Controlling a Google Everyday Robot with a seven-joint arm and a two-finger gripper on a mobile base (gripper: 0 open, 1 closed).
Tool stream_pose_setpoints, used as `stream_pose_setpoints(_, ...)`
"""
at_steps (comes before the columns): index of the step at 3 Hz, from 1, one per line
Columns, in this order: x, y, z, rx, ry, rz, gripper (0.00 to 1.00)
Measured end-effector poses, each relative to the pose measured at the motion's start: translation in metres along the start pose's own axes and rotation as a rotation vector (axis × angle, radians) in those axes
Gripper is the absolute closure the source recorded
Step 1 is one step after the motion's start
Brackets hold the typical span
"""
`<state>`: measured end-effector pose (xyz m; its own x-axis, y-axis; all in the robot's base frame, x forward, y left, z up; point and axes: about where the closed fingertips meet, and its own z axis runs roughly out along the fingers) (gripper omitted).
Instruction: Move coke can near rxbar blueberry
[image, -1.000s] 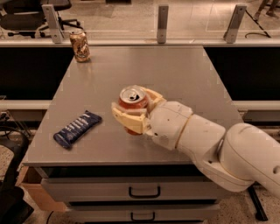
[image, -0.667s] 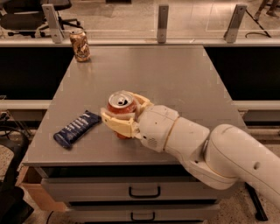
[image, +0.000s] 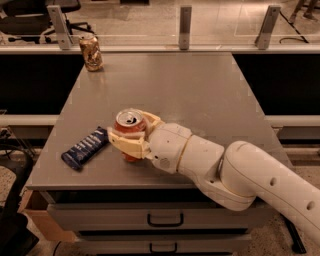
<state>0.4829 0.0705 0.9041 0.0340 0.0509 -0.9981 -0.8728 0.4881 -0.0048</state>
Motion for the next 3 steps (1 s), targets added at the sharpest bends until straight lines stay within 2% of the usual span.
stream_pose_setpoints(3,-0.0013,0.0043,0.0038,-0.01,0.0,-0.003,0.12)
